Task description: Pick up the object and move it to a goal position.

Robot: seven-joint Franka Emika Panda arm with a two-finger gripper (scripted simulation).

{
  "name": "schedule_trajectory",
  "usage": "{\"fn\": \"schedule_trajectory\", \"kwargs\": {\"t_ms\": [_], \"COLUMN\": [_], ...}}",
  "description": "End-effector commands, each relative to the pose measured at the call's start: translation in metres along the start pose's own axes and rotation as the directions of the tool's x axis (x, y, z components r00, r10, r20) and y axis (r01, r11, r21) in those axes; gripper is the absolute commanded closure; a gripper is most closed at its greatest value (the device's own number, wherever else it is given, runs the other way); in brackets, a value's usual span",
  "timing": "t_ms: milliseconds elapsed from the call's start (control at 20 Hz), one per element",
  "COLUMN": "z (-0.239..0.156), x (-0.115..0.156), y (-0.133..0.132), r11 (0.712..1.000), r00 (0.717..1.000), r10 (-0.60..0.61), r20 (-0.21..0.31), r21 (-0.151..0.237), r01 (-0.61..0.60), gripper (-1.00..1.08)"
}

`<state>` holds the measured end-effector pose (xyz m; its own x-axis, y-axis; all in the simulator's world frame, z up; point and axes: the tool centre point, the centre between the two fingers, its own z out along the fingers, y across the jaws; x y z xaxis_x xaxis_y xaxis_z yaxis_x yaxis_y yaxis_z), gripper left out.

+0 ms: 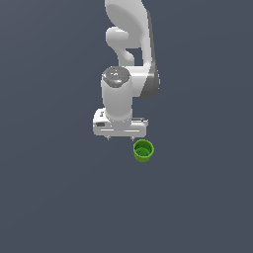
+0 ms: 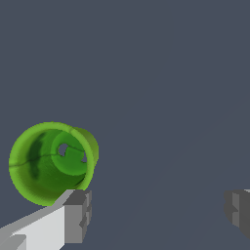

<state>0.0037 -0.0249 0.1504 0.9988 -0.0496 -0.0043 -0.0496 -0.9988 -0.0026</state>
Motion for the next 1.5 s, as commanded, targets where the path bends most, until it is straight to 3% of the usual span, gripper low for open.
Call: {"fn": "schedule_trajectory", "kwargs": {"t_ms": [0, 800, 1150, 1450], "z": [0.000, 0.005, 0.013, 0.023], "x": [0.000, 0.002, 0.005, 0.009], "y": [0.000, 0.004, -0.004, -0.016], "r11": [1.000, 0.999, 0.990, 0.962], "r00": [1.000, 0.999, 0.990, 0.961], "r10": [0.000, -0.043, -0.138, -0.267], "r20": [0.000, -0.007, -0.034, -0.076], "r21": [0.000, -0.002, 0.013, 0.026], "r01": [0.000, 0.043, 0.139, 0.270], "gripper": [-0.20, -0.20, -0.20, -0.20]}}
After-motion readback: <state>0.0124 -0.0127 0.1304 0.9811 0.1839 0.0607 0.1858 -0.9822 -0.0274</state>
